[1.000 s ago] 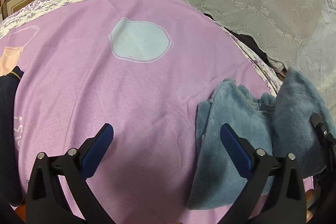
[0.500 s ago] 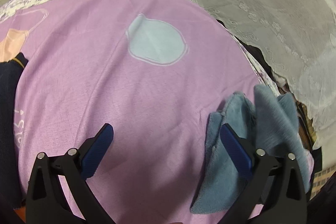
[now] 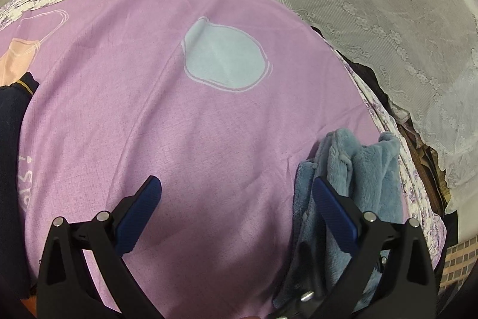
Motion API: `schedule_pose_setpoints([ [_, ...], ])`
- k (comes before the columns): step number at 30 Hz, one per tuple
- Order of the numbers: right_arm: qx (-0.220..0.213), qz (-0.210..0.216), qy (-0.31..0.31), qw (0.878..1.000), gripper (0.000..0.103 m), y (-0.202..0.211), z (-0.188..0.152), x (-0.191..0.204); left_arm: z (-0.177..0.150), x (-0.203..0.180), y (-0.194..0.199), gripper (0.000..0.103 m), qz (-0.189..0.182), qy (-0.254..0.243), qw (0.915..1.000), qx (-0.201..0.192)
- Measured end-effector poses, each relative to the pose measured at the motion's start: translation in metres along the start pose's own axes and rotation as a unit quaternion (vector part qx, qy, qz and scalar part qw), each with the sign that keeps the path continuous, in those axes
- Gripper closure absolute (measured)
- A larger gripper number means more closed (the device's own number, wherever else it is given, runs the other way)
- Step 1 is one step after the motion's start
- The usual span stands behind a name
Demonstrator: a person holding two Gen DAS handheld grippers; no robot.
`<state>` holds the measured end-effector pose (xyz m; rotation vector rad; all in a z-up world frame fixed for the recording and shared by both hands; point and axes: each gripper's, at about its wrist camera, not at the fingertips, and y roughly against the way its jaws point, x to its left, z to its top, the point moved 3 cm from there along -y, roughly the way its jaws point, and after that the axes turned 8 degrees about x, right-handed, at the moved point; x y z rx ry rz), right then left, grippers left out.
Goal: Fold small clothes
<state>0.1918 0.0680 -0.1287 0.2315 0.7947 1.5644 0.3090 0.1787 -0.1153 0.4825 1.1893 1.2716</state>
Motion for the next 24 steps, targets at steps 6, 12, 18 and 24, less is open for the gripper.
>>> schedule_pose_setpoints([
  [6,-0.015,0.044,-0.012,0.999,0.032,0.018,0.0,-0.007,0.002,0.001,-0.003,0.004,-0.001,-0.003,1.0,0.005],
  [12,-0.057,0.082,-0.01,0.995,0.032,0.062,-0.005,-0.035,0.001,-0.001,-0.004,0.004,0.004,-0.01,0.9999,0.003],
  [18,-0.099,0.115,-0.03,0.988,0.03,0.107,-0.022,-0.07,-0.002,-0.004,-0.003,0.004,0.012,-0.02,0.9997,-0.004],
  [24,-0.104,0.066,-0.109,0.986,0.038,0.111,-0.031,-0.118,-0.004,-0.007,0.002,0.004,0.01,-0.027,0.9994,-0.019],
])
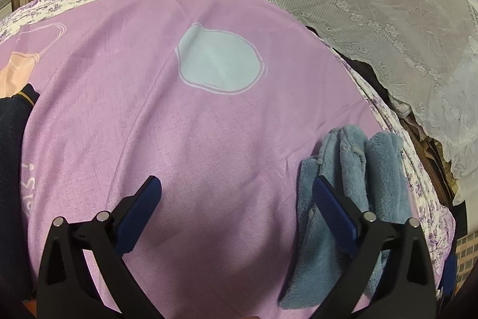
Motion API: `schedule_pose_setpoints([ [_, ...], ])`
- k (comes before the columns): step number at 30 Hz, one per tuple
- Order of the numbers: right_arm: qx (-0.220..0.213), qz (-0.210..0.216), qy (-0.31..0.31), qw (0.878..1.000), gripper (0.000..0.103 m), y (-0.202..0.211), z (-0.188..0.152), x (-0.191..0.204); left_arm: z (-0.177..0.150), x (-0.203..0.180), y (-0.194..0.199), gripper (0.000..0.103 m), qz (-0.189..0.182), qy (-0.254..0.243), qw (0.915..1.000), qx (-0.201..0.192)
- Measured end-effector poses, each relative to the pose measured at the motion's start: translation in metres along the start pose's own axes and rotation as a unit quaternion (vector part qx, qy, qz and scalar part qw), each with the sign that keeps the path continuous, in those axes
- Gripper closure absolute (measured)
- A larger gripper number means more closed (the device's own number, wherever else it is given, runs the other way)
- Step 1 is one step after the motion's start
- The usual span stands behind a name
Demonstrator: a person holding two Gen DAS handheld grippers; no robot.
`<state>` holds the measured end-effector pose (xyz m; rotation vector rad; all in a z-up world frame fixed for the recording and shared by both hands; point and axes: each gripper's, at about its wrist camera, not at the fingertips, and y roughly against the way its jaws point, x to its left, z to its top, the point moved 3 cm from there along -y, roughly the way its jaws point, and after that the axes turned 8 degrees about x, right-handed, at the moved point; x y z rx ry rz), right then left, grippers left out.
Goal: Fold small clothes
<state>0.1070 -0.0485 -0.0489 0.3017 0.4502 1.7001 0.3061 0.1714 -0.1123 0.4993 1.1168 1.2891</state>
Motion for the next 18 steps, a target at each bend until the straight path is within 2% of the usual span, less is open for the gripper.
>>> schedule_pose_setpoints([
  [1,0.01,-0.01,-0.02,1.0,0.045,-0.006,0.001,-0.008,-0.001,-0.002,0.001,0.004,-0.002,-0.001,1.0,-0.004],
  [2,0.017,-0.012,-0.031,0.999,0.059,-0.012,0.003,-0.014,-0.001,-0.003,0.002,0.004,-0.002,-0.004,1.0,-0.007],
  [5,0.05,-0.005,-0.044,0.998,0.069,-0.038,0.0,-0.014,-0.005,-0.012,0.009,0.004,-0.011,-0.019,0.9995,-0.024],
  [7,0.087,0.024,-0.033,0.995,0.071,-0.059,-0.012,0.004,-0.008,-0.019,0.013,0.004,-0.018,-0.033,0.9988,-0.032],
  [9,0.12,0.033,0.002,0.992,0.071,-0.076,-0.026,0.025,-0.01,-0.024,0.016,0.004,-0.024,-0.046,0.9981,-0.035],
  [12,0.12,0.031,0.026,0.992,0.071,-0.082,-0.037,0.041,-0.013,-0.031,0.013,0.004,-0.017,-0.058,0.9975,-0.037],
  [16,0.132,0.063,-0.022,0.989,0.071,-0.086,-0.038,0.027,-0.017,-0.042,-0.001,0.004,0.0,-0.071,0.997,-0.03],
  [18,0.132,0.063,-0.019,0.989,0.071,-0.087,-0.04,0.029,-0.019,-0.051,-0.011,0.004,0.022,-0.086,0.9957,-0.03],
])
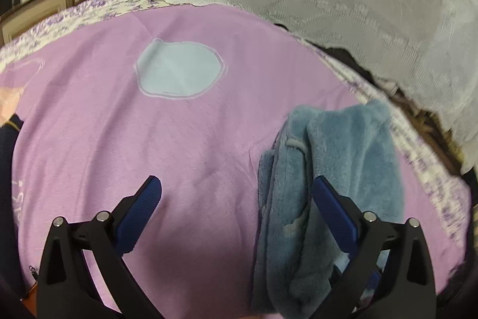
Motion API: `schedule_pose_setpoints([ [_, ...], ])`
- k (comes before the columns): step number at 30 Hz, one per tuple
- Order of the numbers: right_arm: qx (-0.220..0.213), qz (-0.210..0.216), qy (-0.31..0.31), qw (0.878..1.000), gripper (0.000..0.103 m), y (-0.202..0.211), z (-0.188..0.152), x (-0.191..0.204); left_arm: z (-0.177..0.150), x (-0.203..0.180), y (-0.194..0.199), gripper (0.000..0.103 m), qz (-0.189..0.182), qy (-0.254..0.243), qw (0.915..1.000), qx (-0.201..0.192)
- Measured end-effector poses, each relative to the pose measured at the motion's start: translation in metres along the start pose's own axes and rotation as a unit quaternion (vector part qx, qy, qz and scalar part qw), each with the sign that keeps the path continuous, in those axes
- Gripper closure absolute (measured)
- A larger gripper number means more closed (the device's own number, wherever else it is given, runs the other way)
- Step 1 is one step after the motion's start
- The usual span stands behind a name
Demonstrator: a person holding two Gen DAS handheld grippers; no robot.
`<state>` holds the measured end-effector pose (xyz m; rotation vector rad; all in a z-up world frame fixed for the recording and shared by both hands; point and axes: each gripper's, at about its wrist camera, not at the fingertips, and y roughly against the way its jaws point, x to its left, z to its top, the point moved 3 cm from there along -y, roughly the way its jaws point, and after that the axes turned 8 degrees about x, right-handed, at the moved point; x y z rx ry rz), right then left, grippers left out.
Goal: Fold small clothes
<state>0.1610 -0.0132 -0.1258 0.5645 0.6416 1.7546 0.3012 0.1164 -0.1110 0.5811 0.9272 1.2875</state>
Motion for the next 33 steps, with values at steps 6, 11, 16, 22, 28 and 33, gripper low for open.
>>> schedule_pose_setpoints([
  [6,0.015,0.019,0.004,1.0,0.07,0.0,-0.002,0.0,-0.002,0.001,-0.041,0.004,0.065,-0.012,0.9969,0.042],
  [11,0.009,0.037,0.013,0.999,0.073,0.013,0.005,-0.007,-0.004,0.012,-0.046,0.004,0.048,-0.005,0.9977,0.048],
  [16,-0.039,0.017,-0.016,0.999,0.074,0.041,0.04,-0.036,-0.004,0.012,-0.04,0.004,0.049,-0.006,0.9978,0.045],
  [22,-0.019,-0.016,-0.04,0.999,0.074,0.019,0.094,-0.07,-0.003,0.018,0.006,0.005,-0.001,0.01,0.9999,-0.001],
  [28,0.005,-0.049,-0.029,0.998,0.074,-0.019,0.131,-0.093,-0.021,-0.026,0.033,0.005,-0.022,-0.078,0.9962,-0.033],
  [33,0.046,-0.029,-0.028,0.998,0.074,-0.061,0.132,-0.097,-0.035,-0.047,-0.004,0.004,0.084,-0.134,0.9874,0.004],
])
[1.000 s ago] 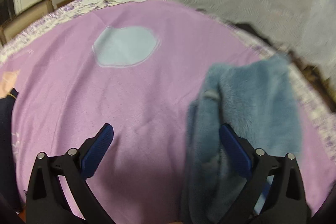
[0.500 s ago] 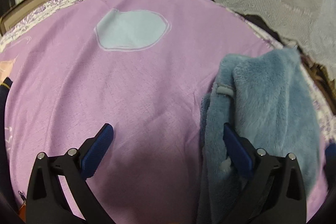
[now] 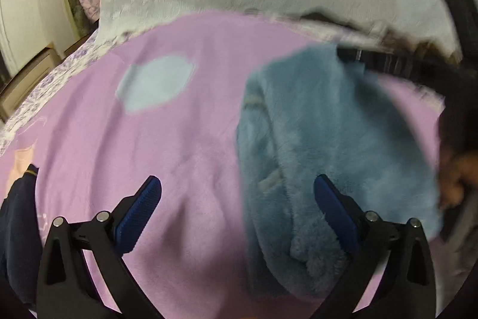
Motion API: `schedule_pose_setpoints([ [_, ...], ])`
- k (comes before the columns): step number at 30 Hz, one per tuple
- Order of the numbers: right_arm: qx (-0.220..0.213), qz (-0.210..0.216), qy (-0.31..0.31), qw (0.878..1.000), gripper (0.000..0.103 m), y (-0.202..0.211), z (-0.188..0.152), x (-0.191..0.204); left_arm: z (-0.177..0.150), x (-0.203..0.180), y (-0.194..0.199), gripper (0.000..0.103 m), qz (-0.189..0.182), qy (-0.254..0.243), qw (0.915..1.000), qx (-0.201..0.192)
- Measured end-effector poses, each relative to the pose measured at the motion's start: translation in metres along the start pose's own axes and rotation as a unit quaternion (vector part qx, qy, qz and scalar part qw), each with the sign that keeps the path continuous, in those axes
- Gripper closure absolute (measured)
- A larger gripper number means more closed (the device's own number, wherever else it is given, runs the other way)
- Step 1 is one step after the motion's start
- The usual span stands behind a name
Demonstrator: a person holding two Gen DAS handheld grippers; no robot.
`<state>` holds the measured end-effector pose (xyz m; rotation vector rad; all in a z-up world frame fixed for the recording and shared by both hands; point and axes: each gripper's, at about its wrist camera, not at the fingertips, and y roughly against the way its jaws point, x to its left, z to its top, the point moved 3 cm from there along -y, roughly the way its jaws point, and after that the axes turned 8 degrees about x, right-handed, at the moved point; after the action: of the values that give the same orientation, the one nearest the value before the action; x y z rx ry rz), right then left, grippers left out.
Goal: Fold small clothes
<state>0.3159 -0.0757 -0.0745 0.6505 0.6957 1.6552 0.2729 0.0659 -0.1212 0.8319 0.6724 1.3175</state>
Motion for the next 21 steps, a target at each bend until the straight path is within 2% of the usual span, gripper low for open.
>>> schedule_pose_setpoints([
  [3,0.035,0.021,-0.015,0.999,0.072,-0.028,-0.006,0.0,-0.004,0.011,-0.011,0.004,-0.03,0.053,0.9978,0.024],
  [5,0.06,0.025,-0.013,0.998,0.072,-0.048,-0.013,0.001,-0.007,0.01,-0.015,0.004,-0.027,0.061,0.9975,0.023],
  [8,0.057,0.037,-0.021,0.997,0.071,-0.05,-0.017,-0.002,-0.01,0.007,-0.015,0.004,-0.019,0.059,0.998,0.014],
  [12,0.04,0.046,-0.034,0.998,0.071,-0.04,-0.02,-0.006,-0.009,0.013,-0.017,0.004,-0.043,0.069,0.9964,0.023],
  [16,-0.015,0.043,-0.058,0.997,0.07,-0.004,-0.022,-0.017,-0.003,0.026,-0.014,0.004,-0.095,0.085,0.9916,0.023],
  [17,-0.029,0.042,-0.065,0.997,0.067,0.009,-0.025,-0.02,-0.002,0.027,-0.012,0.004,-0.101,0.09,0.9906,0.017],
  [18,-0.039,0.044,-0.067,0.996,0.063,0.021,-0.029,-0.021,-0.002,0.029,-0.009,0.004,-0.103,0.093,0.9902,0.011],
  [21,-0.053,0.03,-0.046,0.997,0.062,0.051,-0.05,-0.018,-0.001,0.028,0.005,0.004,-0.093,0.088,0.9916,-0.019],
])
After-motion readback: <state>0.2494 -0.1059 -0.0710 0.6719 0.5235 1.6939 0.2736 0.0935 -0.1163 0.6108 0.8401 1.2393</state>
